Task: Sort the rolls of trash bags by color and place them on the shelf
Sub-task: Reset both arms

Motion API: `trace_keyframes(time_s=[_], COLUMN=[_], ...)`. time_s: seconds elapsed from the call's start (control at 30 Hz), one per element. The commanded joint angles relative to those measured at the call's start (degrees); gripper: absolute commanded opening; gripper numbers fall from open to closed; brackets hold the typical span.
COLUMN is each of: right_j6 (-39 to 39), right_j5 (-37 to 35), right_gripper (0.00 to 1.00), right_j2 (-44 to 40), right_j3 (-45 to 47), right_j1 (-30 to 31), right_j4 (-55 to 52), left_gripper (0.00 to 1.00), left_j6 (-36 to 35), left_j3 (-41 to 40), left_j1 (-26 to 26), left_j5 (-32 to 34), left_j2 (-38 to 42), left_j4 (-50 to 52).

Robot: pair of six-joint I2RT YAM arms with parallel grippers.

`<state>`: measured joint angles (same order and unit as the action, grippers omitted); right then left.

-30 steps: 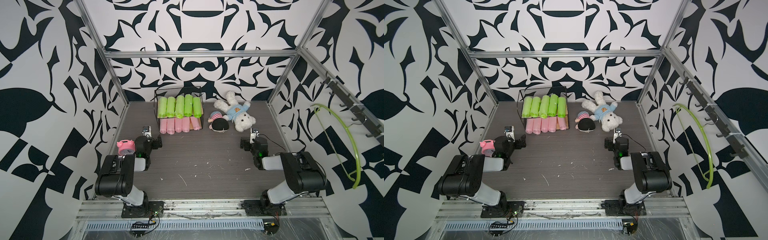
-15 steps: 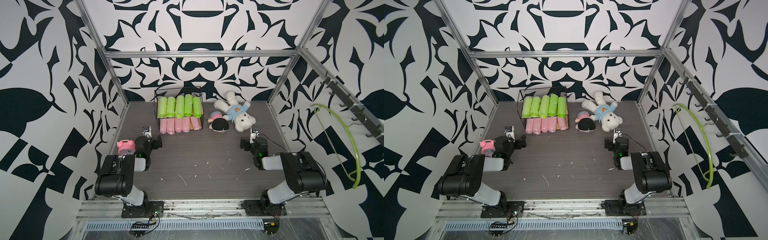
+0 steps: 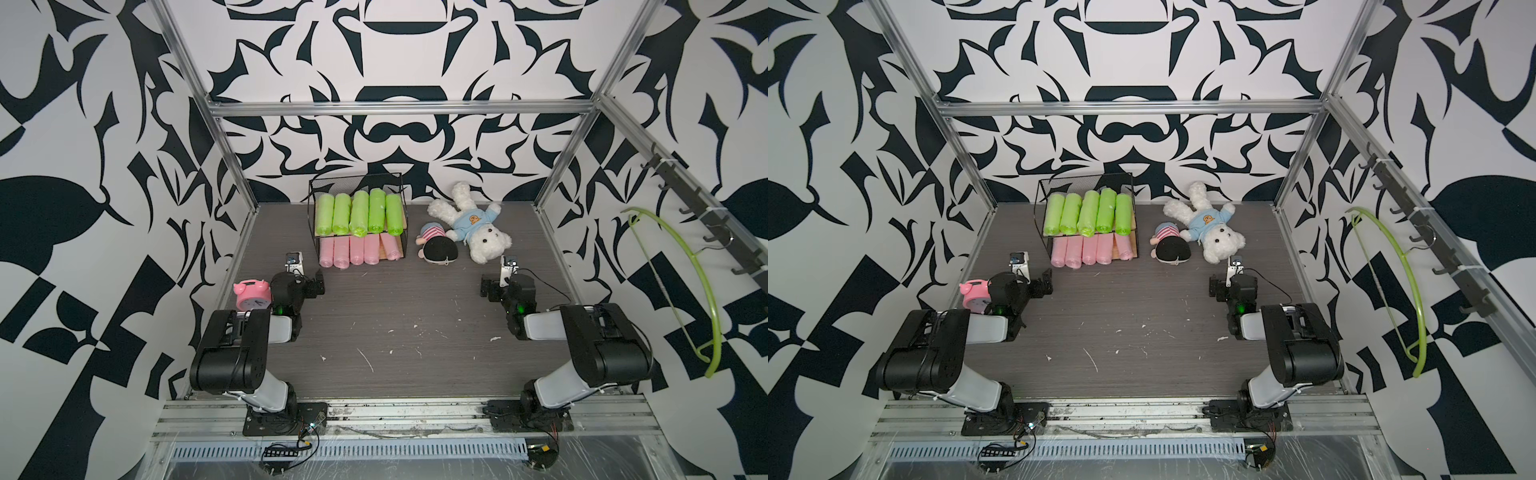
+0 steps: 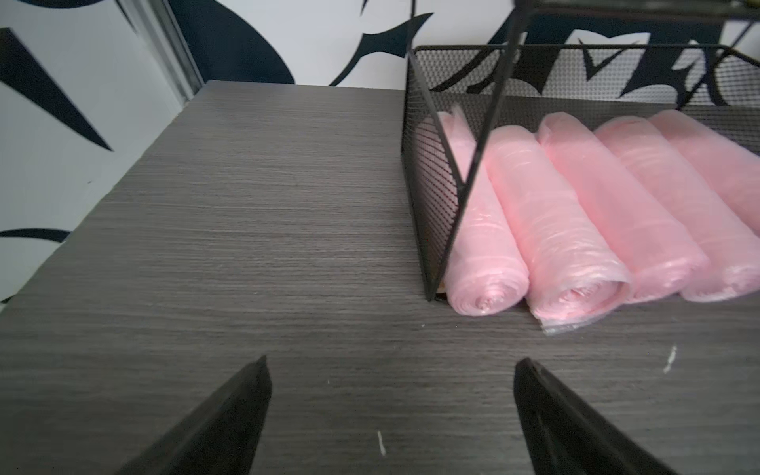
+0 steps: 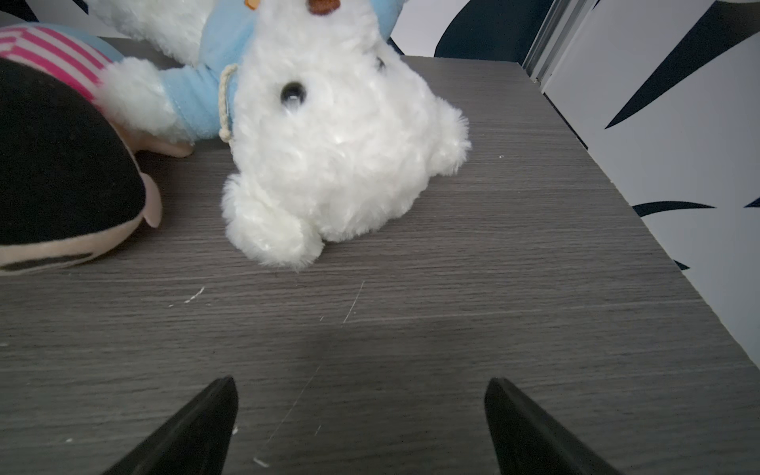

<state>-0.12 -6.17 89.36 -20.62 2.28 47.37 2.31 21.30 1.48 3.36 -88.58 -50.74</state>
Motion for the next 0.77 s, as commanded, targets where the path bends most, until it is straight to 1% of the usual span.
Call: trace_keyframes(time_s=[0.0,0.03,0.07,0.1,0.13,0.2,0.27,0.73], right_j6=[0.5,0.6,0.6,0.6,0.5,0.5,0.6,0.6], right_j5=[0.2,0.2,0.2,0.2,0.2,0.2,0.2,0.2], right_gripper=[1.00,1.00,1.00,1.00,1.00,1.00,1.00,1.00], right_j2=[-0.8,-0.8,-0.8,-0.8,-0.8,-0.8,-0.8,-0.8], right_j3=[-0.8,-0.9,-0.8,-0.9,-0.8,-0.8,-0.8,-0.8], right_j1=[0.1,0.0,0.0,0.0,0.0,-0.1,0.0,0.0], right_j4=[1.1,1.1,1.1,1.1,1.1,1.1,1.1,1.1], left_gripper=[1.00,1.00,1.00,1.00,1.00,1.00,1.00,1.00], left_j6=[-1.8,0.1,1.7,0.3,-2.6,-1.1,-1.0,-0.6], left_j3=[0.2,-0.3,-0.9,-0.8,-0.5,-0.2,0.6,0.7], left_j1=[0.3,0.2,0.2,0.2,0.6,0.6,0.5,0.2], left_j5=[-2.0,2.4,4.4,-0.1,-3.0,-0.3,0.2,-0.1], left_j2=[0.5,0.6,0.3,0.1,0.2,0.6,0.1,0.1], left_j4=[0.7,-0.3,-2.1,-2.3,-1.3,0.0,0.5,1.0])
